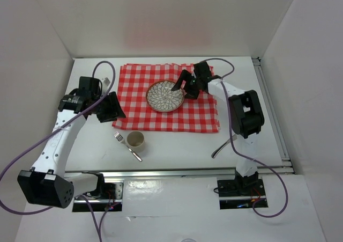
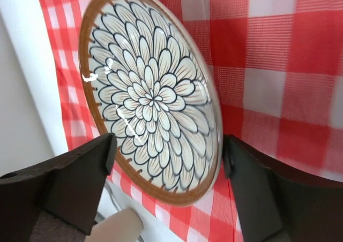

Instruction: Set the dinner table for one person

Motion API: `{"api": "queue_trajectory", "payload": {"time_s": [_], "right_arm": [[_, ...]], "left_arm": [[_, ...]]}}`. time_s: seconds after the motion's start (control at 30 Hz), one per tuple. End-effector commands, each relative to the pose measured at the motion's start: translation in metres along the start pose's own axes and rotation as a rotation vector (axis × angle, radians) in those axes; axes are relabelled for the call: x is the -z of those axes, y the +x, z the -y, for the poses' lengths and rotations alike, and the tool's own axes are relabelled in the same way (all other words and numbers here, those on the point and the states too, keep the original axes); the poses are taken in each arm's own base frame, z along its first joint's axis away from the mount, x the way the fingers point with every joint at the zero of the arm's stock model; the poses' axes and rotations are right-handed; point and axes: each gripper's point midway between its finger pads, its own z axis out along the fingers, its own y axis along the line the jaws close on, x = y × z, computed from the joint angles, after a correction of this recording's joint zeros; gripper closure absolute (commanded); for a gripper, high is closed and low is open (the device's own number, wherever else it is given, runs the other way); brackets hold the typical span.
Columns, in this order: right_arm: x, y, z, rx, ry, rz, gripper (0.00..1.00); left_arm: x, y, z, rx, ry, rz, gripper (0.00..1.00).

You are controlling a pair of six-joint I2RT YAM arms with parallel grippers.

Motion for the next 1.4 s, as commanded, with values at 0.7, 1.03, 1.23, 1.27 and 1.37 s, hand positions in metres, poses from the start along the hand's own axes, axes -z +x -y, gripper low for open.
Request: {"api": "queue_trajectory", "payload": {"time_s": [0.7, 1.03, 1.23, 1.27, 1.37], "right_arm": [[0.17, 0.044, -0.067, 0.393, -0.023, 0.146, 0.06], [0.102, 0.215, -0.129, 0.708, -0.066, -0.202, 0.05], [0.074, 0.261, -0.143, 0.784, -0.074, -0.268, 0.05], [0.07, 0.265, -0.144, 0.791, -0.068, -0.269, 0.05], [0.054, 0.278, -0.135, 0.797, -0.036, -0.291, 0.09]], "left_arm": [[-0.026, 0.081, 0.0, -0.036, -0.046, -0.152, 0.4], [0.027, 0.004, -0.02, 0.117, -0.29, 0.111, 0.41], [0.055, -0.037, -0.046, 0.254, -0.393, 0.257, 0.41], [0.055, -0.037, -0.047, 0.265, -0.391, 0.255, 0.41], [0.055, -0.042, -0.048, 0.264, -0.358, 0.253, 0.43]]}}
